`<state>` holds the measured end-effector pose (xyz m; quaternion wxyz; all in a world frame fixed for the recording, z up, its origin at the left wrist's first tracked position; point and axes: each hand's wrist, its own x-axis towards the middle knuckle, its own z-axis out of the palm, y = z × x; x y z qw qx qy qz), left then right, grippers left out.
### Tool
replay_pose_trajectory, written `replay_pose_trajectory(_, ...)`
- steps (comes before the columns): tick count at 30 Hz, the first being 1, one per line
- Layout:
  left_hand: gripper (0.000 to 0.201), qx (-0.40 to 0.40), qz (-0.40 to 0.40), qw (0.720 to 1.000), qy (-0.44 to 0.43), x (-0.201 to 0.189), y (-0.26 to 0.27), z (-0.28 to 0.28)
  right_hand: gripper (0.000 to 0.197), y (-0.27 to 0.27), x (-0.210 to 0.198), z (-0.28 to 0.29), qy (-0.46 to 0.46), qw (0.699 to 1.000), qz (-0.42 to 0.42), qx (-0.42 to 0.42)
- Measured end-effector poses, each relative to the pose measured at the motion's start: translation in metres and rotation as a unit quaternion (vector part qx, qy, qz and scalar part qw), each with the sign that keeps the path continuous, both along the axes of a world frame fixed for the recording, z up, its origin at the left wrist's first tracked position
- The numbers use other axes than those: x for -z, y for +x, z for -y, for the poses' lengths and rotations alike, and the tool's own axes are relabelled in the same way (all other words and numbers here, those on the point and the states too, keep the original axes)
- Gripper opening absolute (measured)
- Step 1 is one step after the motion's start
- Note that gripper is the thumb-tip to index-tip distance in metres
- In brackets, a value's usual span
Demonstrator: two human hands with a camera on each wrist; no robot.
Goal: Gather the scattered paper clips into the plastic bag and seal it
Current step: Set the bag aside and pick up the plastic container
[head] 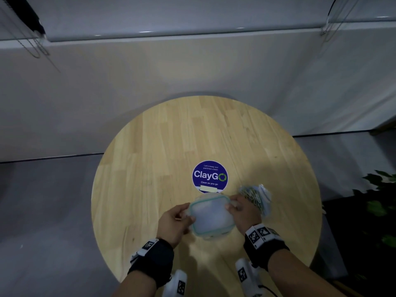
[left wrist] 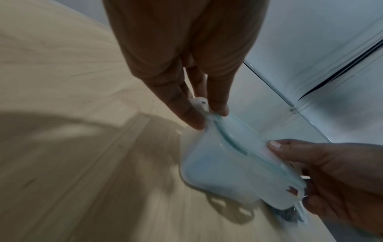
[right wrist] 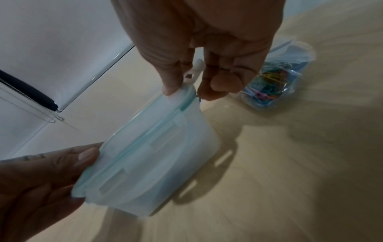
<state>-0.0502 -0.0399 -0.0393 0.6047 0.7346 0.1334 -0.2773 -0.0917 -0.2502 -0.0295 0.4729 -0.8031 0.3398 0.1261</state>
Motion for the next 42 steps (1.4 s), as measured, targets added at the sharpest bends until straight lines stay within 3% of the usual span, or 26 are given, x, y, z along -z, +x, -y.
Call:
replay_pose_trajectory(4,0.026,-0.012,0.006,1.0,0.019,0.003,0.003,0.001,0.026,0.0,0.0,-0.002,0.017,1.0,-0.017,0.014)
replay_pose_trajectory(8,0.03,0.001,-0.01,1.0,0.005,0.003,0.008,0.001,0.03,-0.003,0.003,-0.002,0.023,0.998,-0.026,0.044)
replay_pose_trajectory(12,0.02,-0.042,-0.064,0.997,-0.014,0.005,0.008,0.0,0.032,-0.003,0.006,0.003,0.171,0.973,-0.085,0.131)
replay_pose_trajectory(14,0.016,-0.047,-0.089,0.995,-0.021,0.005,0.009,0.0,0.049,-0.003,0.007,0.008,0.187,0.967,-0.097,0.142)
replay_pose_trajectory(16,0.016,-0.049,-0.1,0.994,-0.023,0.005,0.008,-0.001,0.061,-0.001,0.003,0.01,0.086,0.988,-0.088,0.096)
replay_pose_trajectory(19,0.029,-0.045,-0.048,0.997,0.051,0.007,0.006,-0.002,0.043,0.0,-0.009,0.004,-0.041,0.997,-0.057,0.025)
replay_pose_trajectory(22,0.036,0.005,0.059,0.979,0.193,-0.001,0.001,0.0,0.033,-0.001,-0.015,-0.005,-0.069,0.992,-0.09,-0.052)
replay_pose_trajectory(25,0.027,0.058,0.096,0.963,0.246,-0.008,0.0,0.006,0.034,-0.003,-0.014,-0.008,-0.086,0.983,-0.119,-0.107)
replay_pose_trajectory(28,0.021,0.061,0.054,0.966,0.246,-0.009,0.005,0.008,0.034,0.003,-0.015,-0.007,-0.101,0.977,-0.124,-0.141)
replay_pose_trajectory(32,0.017,0.008,-0.088,0.99,0.111,-0.009,0.012,0.006,0.034,0.017,-0.017,0.002,-0.033,0.962,-0.18,-0.202)
replay_pose_trajectory(34,0.02,0.03,-0.081,0.989,0.12,-0.009,0.015,0.006,0.039,0.021,-0.018,0.004,-0.018,0.958,-0.193,-0.211)
replay_pose_trajectory(36,0.038,0.117,-0.027,0.975,0.188,-0.011,0.022,0.011,0.042,0.022,-0.022,0.003,-0.032,0.958,-0.194,-0.207)
replay_pose_trajectory(39,0.069,0.273,0.114,0.914,0.277,-0.02,0.036,0.024,0.049,0.012,-0.03,0.002,-0.123,0.971,-0.133,-0.153)
replay_pose_trajectory(42,0.066,0.375,0.209,0.861,0.272,-0.029,0.049,0.039,0.041,-0.017,-0.037,-0.003,-0.108,0.98,-0.099,-0.131)
